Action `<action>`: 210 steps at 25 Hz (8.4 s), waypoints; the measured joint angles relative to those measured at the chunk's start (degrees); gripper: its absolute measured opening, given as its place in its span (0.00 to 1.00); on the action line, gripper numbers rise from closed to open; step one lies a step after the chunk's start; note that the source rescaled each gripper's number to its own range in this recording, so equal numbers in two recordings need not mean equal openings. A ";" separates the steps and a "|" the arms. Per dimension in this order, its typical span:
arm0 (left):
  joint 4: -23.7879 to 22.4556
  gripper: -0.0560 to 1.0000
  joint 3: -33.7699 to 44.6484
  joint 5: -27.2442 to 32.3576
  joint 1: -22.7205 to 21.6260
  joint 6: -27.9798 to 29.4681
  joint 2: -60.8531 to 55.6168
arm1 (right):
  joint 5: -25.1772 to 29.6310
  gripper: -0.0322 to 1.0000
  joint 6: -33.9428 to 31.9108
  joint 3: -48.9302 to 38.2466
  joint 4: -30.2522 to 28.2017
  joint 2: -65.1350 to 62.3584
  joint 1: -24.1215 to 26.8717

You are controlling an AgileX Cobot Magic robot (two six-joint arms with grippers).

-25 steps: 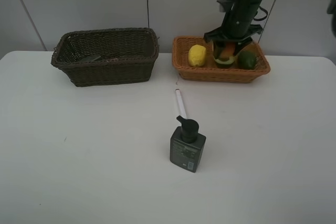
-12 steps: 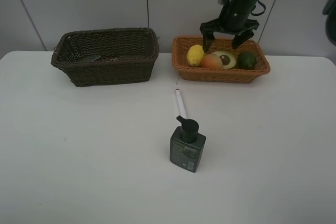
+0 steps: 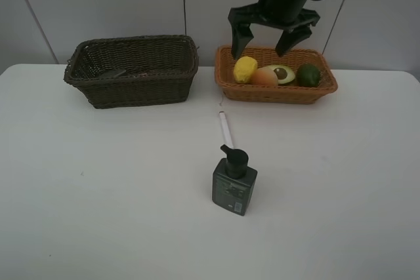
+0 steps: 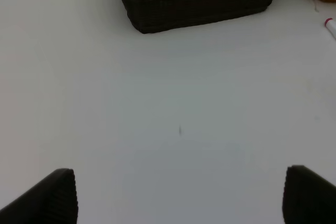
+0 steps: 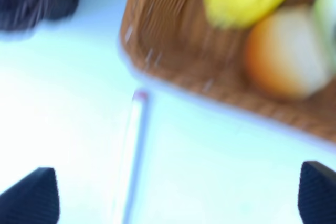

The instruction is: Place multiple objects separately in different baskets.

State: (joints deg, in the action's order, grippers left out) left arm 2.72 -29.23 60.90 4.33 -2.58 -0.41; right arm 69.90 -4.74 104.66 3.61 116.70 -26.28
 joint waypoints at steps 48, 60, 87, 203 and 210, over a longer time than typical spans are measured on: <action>0.00 1.00 0.00 -0.05 0.00 0.00 0.00 | -20.21 0.03 -0.53 -12.89 -6.52 5.62 -10.72; 0.00 1.00 0.00 -0.05 0.00 -0.06 0.00 | -63.61 0.03 3.79 -12.89 -3.61 0.32 -10.78; 0.00 1.00 0.00 -0.05 0.00 -0.06 0.00 | -32.94 0.99 4.16 -4.05 1.02 -0.42 -10.78; 0.00 1.00 0.00 -0.05 0.00 -0.06 0.00 | -45.95 0.99 20.52 12.90 2.59 15.93 -11.30; 0.00 1.00 0.00 -0.05 0.00 -0.06 0.00 | -27.57 0.99 14.21 13.08 0.33 4.01 -2.95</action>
State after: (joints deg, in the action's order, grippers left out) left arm 2.72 -29.23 60.86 4.33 -2.64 -0.41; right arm 42.34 9.47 117.75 3.94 120.71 -29.23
